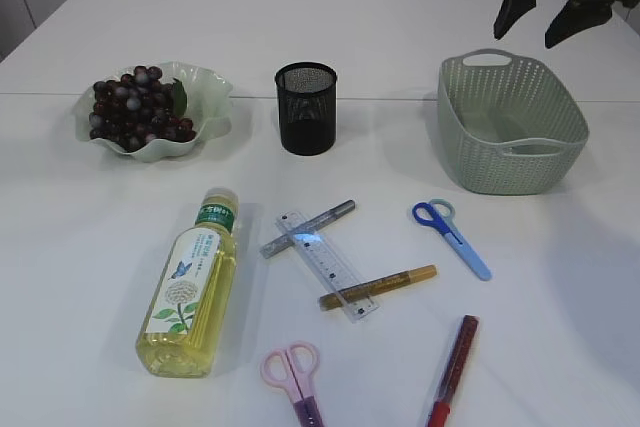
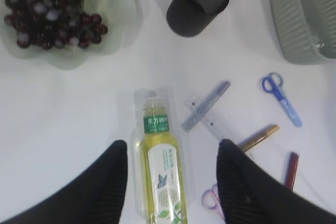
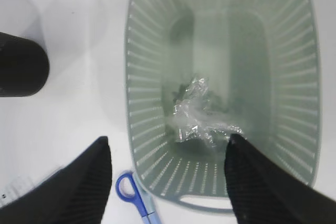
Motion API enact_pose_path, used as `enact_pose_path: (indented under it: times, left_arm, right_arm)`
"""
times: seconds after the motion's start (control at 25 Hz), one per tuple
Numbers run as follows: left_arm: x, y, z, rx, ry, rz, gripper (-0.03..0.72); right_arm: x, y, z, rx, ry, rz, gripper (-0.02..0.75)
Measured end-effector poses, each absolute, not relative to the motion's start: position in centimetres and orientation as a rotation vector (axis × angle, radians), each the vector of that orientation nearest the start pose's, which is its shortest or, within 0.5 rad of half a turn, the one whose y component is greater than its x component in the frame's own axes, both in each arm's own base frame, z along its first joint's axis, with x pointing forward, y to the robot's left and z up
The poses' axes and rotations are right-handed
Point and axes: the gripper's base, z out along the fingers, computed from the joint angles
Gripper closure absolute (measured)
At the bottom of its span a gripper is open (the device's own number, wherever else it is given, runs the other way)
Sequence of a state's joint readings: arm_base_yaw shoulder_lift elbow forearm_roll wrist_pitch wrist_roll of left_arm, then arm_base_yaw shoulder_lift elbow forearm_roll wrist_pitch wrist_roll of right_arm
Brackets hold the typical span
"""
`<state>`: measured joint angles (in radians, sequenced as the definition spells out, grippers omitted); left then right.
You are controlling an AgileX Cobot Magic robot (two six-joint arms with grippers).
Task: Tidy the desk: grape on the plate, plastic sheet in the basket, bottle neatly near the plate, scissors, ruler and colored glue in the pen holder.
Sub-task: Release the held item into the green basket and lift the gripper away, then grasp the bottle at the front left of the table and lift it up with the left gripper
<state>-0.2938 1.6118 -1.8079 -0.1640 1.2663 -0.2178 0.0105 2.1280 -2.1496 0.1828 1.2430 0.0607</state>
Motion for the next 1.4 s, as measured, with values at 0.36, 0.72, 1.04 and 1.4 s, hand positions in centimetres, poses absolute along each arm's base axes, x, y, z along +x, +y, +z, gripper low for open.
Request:
enact_pose_path:
  times: [0.36, 0.72, 1.04, 1.4]
  left_arm:
    - [30.2, -13.4, 36.3, 0.118, 2.789, -0.347, 0.286]
    - [32.9, -14.8, 30.9, 0.111, 2.927, -0.26, 0.101]
    - [35.4, -15.9, 24.5, 0.101, 3.083, -0.184, 0.088]
    - [36.2, -16.9, 20.7, 0.061, 3.183, -0.23, 0.09]
  right_arm:
    - [41.3, 2.3, 32.8, 0.111, 2.754, 0.319, 0.214]
    - [33.8, 2.5, 33.7, 0.074, 2.809, 0.359, 0.214]
    - [33.1, 2.5, 33.7, 0.047, 2.813, 0.358, 0.214]
    - [32.9, 2.5, 34.0, 0.046, 2.803, 0.364, 0.214]
